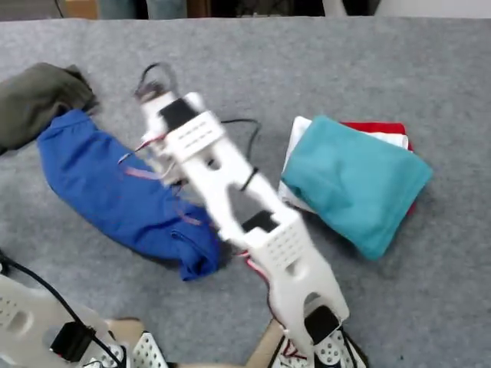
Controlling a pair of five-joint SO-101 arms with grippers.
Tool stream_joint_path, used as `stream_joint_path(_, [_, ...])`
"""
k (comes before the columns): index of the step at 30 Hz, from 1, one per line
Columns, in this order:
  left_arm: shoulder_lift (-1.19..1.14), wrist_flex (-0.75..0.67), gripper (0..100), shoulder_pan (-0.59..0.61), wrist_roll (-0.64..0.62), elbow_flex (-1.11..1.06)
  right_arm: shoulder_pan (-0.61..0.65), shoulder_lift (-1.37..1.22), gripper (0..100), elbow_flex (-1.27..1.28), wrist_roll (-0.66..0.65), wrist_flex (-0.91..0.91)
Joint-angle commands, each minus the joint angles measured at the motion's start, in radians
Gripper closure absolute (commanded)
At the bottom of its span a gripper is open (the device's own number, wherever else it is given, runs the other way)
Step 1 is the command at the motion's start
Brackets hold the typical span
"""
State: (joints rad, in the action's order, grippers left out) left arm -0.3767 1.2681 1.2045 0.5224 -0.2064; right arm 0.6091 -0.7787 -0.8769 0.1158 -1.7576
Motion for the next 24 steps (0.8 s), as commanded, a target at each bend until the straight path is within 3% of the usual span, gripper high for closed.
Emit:
stream_joint_path(1, [-0.011, 0.046, 97, -0.019, 0.104, -0.117, -0.052, 0.105, 98.4, -0.022, -0.025, -0.011])
stream_joint_path(4, [0.003, 0.051, 97, -0.053, 0.132, -0.199, 0.012, 0.217, 97.1, 0.111, -0.1, -0.011])
stream_joint_path(11, [0.184, -0.008, 97, -0.076, 0.121, -0.257, 0.184, 0.481, 67.9, 0.615, -0.193, -0.002])
stream_joint_path(13, [0.255, -0.014, 97, -0.099, 0.064, -0.257, 0.241, 0.495, 65.6, 0.716, -0.192, 0.037])
stream_joint_path(16, [0.359, -0.015, 97, -0.128, 0.006, -0.257, 0.298, 0.47, 72.1, 0.826, -0.137, 0.135])
stream_joint_path(20, [0.454, -0.015, 97, -0.153, -0.034, -0.257, 0.31, 0.433, 98.2, 0.842, -0.12, 0.173])
stream_joint_path(24, [0.5, -0.02, 97, -0.147, -0.043, -0.257, 0.287, 0.487, 98.3, 0.702, -0.118, 0.063])
